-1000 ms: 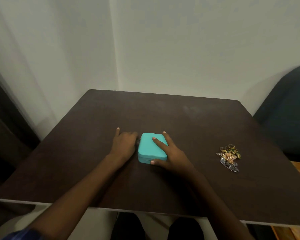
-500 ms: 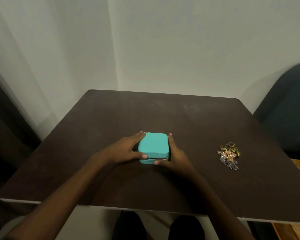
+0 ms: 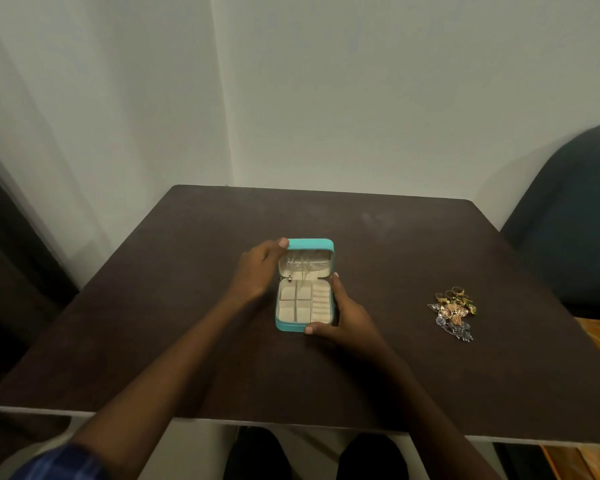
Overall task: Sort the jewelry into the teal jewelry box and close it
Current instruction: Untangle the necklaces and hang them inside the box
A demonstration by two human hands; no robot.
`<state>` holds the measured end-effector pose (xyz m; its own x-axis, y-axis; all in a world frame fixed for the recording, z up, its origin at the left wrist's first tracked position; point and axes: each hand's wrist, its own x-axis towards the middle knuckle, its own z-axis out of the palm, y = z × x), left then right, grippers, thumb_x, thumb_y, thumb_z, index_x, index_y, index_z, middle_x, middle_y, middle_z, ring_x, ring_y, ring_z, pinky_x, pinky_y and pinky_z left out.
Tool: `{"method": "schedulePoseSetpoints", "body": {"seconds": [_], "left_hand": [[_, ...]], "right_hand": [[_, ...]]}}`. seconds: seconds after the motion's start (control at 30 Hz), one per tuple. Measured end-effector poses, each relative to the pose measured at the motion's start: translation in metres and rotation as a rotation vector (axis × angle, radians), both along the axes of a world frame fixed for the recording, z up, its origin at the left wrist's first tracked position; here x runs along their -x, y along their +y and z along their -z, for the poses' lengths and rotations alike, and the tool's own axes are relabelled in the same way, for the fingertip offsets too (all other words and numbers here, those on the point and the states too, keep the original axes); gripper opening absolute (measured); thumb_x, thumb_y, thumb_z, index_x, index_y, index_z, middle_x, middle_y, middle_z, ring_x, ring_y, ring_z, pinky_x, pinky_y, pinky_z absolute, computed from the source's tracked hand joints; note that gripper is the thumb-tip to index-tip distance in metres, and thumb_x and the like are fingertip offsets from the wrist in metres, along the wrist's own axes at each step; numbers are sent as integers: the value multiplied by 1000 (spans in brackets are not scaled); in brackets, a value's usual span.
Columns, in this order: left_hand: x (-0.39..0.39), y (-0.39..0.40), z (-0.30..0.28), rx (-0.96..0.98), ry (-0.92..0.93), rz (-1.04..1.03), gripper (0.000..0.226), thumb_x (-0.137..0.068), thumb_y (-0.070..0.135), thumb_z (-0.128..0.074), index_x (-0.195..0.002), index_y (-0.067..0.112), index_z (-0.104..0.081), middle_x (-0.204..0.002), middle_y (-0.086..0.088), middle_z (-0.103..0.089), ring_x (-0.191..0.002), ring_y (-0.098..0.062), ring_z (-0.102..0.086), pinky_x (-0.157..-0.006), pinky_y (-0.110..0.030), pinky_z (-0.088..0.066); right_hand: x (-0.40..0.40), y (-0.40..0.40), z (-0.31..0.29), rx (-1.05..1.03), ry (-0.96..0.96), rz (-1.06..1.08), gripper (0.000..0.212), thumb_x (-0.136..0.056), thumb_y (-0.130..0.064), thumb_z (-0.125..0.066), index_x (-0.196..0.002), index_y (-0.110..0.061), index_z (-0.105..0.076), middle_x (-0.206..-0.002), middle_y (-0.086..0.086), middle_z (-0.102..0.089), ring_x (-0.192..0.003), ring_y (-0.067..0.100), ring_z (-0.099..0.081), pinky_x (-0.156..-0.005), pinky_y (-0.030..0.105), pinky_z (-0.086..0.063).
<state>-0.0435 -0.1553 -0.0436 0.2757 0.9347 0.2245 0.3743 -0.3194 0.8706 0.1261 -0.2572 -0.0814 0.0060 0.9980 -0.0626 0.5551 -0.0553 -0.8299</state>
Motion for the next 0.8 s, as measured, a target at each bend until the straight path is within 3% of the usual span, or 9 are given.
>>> {"method": "schedulePoseSetpoints", "body": {"seconds": [0.13, 0.3, 0.4, 0.63, 0.73, 0.8], "left_hand": [[-12, 6, -4, 114, -77, -38, 39, -98, 45, -34, -95, 19, -64, -83, 8, -68, -71, 1, -65, -54, -9, -45], [-20, 15, 1, 287, -157, -77, 51, -96, 54, -29, -98, 19, -66, -94, -2, -71, -87, -14, -69, -80, -38, -57], [-21, 15, 6, 324, -180, -68, 50, -98, 48, -28, -99, 14, -66, -96, -6, -71, -90, -19, -69, -85, -45, -55], [-25, 7, 29, 288, -177, -109, 32, -101, 32, -31, -101, 16, -59, -99, -8, -68, -90, -22, -67, -81, -44, -56], [-30, 2, 36, 247, -206, -161, 27, -101, 27, -32, -113, 18, -54, -105, -1, -65, -94, -16, -65, -84, -43, -55], [-33, -2, 39, 216, -203, -199, 29, -101, 27, -32, -119, 17, -53, -105, 2, -64, -93, -13, -64, -82, -38, -55]], "right_hand": [[0, 0, 1, -1, 10, 0, 111, -66, -49, -77, -147, -38, -2, -138, -19, -47, -123, 2, -47, -104, 30, -41], [0, 0, 1, -19, 22, -14, 104, -69, -47, -76, -145, -44, -5, -133, -27, -46, -114, -8, -46, -95, 19, -40], [0, 0, 3, -35, 27, -7, 101, -70, -46, -76, -144, -47, -7, -131, -31, -43, -115, -10, -45, -95, 18, -39], [-2, 0, 5, -77, 11, -28, 88, -70, -53, -71, -138, -52, -16, -144, -18, -39, -128, 4, -43, -105, 33, -42], [4, 4, 4, -139, 51, 85, 74, -79, -50, -65, -141, -37, -27, -138, -11, -46, -120, 8, -51, -99, 35, -47], [10, 14, 2, -252, -52, 247, 61, -83, -46, -63, -135, -22, -44, -126, -9, -52, -113, 10, -53, -94, 34, -49]]}}
